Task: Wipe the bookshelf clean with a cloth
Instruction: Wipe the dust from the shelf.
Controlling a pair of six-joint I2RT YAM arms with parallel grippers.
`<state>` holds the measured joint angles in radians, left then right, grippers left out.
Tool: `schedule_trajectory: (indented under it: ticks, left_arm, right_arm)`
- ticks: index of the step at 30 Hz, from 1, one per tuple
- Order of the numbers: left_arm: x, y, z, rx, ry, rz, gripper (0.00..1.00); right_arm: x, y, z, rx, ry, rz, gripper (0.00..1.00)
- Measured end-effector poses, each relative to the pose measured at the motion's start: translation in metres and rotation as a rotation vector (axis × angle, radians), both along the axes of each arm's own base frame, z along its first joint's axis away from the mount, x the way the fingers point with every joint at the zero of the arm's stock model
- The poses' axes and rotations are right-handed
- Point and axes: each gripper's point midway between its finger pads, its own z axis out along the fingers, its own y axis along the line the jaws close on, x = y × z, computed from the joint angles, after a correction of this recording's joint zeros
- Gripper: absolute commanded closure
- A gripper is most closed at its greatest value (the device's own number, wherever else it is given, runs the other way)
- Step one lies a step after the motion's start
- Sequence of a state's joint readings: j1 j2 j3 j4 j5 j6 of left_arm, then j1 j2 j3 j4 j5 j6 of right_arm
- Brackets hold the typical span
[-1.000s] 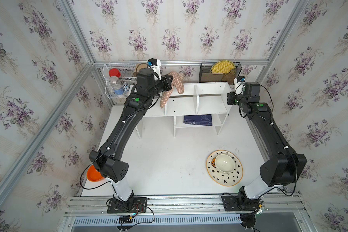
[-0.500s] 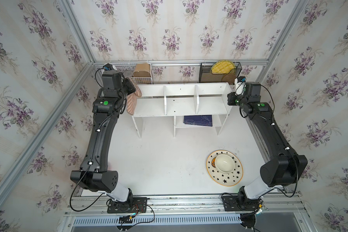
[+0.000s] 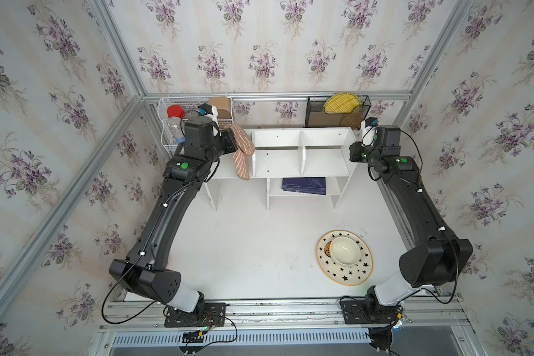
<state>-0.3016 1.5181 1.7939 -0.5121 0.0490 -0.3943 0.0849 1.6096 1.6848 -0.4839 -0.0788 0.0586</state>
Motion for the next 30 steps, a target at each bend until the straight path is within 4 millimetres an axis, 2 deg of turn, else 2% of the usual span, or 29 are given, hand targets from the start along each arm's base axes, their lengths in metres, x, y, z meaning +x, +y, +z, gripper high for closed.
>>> schedule_trajectory:
  ticks: [3, 10, 12, 13, 15, 18, 23, 27, 28, 30]
  left_arm:
    - [-0.009, 0.011, -0.025, 0.028, 0.047, 0.024, 1.0]
    - [-0.042, 0.093, -0.046, 0.055, 0.075, 0.247, 1.0]
    - [-0.052, 0.107, -0.052, 0.055, 0.077, 0.29, 1.0]
    - [-0.057, 0.108, -0.054, 0.049, 0.076, 0.287, 1.0]
    - [-0.063, 0.1, -0.056, 0.027, 0.06, 0.244, 1.0]
    - [-0.059, 0.081, -0.064, -0.012, 0.055, 0.165, 1.0]
    - [-0.045, 0.034, -0.08, -0.05, 0.081, 0.022, 1.0]
    - [-0.047, -0.009, -0.1, -0.055, 0.116, -0.082, 1.0]
    - [-0.049, -0.015, -0.103, -0.058, 0.125, -0.103, 1.0]
    - [-0.045, -0.013, -0.103, -0.055, 0.128, -0.074, 1.0]
  right_arm:
    - [0.0, 0.0, 0.0, 0.0, 0.001, -0.002, 1.0]
    - [0.001, -0.001, -0.002, 0.004, -0.004, -0.011, 1.0]
    - [0.001, -0.001, -0.003, 0.011, -0.006, -0.015, 1.0]
    - [0.001, -0.001, -0.003, 0.013, -0.009, -0.015, 1.0]
    - [0.002, -0.001, -0.003, 0.018, -0.015, -0.016, 1.0]
    - [0.003, 0.0, -0.003, 0.021, -0.024, -0.014, 1.0]
    - [0.005, 0.001, -0.003, 0.025, -0.032, -0.01, 1.0]
    - [0.006, 0.001, -0.004, 0.028, -0.043, -0.006, 1.0]
    - [0.006, 0.002, -0.004, 0.028, -0.046, -0.005, 1.0]
    - [0.006, 0.002, -0.004, 0.028, -0.05, -0.005, 1.0]
